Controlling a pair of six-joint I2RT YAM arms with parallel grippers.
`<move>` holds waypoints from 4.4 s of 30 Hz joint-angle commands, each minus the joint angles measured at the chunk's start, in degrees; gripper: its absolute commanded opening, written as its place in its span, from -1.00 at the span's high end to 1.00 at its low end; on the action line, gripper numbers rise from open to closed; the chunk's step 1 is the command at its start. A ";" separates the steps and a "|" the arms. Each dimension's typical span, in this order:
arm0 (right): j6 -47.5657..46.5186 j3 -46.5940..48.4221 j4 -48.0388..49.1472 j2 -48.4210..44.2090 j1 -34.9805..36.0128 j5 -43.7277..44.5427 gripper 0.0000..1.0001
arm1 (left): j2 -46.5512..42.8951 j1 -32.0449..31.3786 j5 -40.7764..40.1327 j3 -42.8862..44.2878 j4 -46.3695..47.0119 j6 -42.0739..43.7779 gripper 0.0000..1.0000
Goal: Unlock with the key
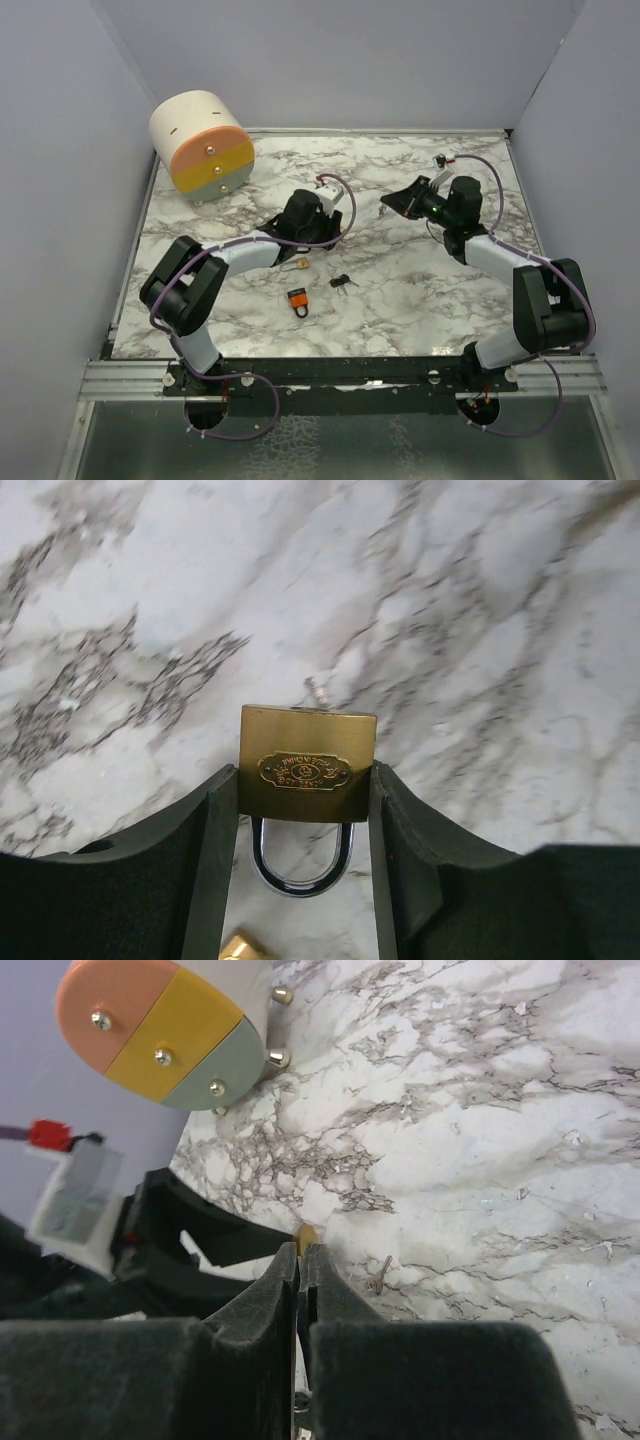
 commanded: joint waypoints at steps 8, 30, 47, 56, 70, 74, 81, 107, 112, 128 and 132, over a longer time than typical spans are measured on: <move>2.75 -4.82 5.66 -5.57 2.41 13.01 0.98 | -11.16 -4.04 9.14 -9.18 27.84 0.37 1.00; 5.97 -11.19 13.48 -11.44 16.09 33.96 0.98 | -12.00 -9.18 7.07 -14.69 40.67 6.57 1.00; 6.52 -13.12 13.18 -13.45 20.12 38.66 0.98 | -14.44 -10.14 3.40 -16.25 41.19 8.00 1.00; 6.93 -13.56 13.57 -13.76 20.81 37.96 0.98 | -14.37 -10.22 3.27 -15.89 41.19 8.64 1.00; 7.96 -13.96 13.59 -13.73 21.62 36.88 0.98 | -14.73 -10.31 3.53 -15.30 41.19 9.37 1.00; 8.84 -13.79 13.51 -12.82 21.75 36.21 0.98 | -14.90 -10.44 3.62 -14.40 41.20 9.91 1.00; 10.32 -13.53 13.92 -11.70 21.67 35.23 0.98 | -14.61 -10.53 2.71 -11.67 41.19 10.30 1.00; 15.22 -14.33 18.10 -7.00 21.71 29.35 0.98 | -11.05 -10.57 5.32 -2.64 42.44 13.74 1.00; 15.10 -15.05 17.99 -6.81 21.63 26.82 0.98 | -12.08 -10.60 8.68 -2.18 42.47 17.02 1.00; 13.07 -12.15 13.68 -5.90 21.62 21.93 0.98 | -11.83 -10.61 10.58 -0.97 42.43 17.43 1.00; 13.38 -13.45 14.20 -6.97 21.62 21.48 0.98 | -12.31 -10.57 2.88 0.04 42.47 17.09 1.00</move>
